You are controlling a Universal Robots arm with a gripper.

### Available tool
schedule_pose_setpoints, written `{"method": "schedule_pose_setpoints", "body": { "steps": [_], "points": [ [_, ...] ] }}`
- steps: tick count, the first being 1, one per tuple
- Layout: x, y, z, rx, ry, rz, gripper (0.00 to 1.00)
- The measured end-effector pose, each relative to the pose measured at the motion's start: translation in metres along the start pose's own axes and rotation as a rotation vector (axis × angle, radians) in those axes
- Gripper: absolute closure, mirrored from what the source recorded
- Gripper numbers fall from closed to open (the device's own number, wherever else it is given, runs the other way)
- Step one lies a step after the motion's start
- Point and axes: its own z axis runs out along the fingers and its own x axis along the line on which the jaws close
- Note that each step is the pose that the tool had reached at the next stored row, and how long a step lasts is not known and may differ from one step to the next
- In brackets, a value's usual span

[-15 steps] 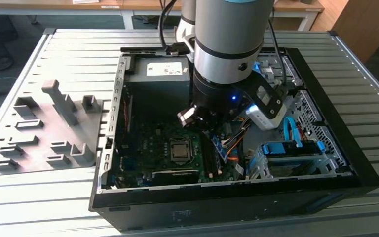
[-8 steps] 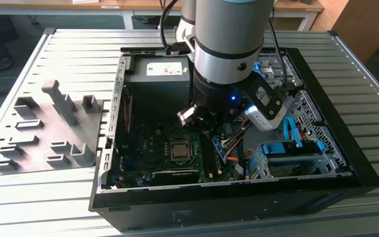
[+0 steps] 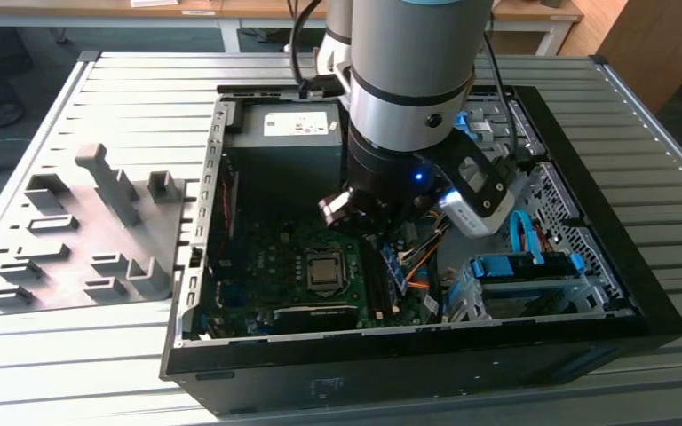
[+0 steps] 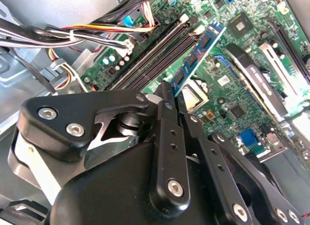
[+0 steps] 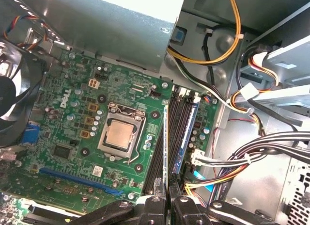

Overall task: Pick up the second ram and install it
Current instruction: 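Insert the second ram into the second slot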

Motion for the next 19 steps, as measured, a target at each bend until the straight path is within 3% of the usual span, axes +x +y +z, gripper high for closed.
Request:
{"method": "schedule_pose_setpoints", "body": {
  "steps": [19],
  "points": [
    [0.0000, 0.0000, 0.0001, 0.0042, -0.0025, 0.068, 0.86]
  ]
}}
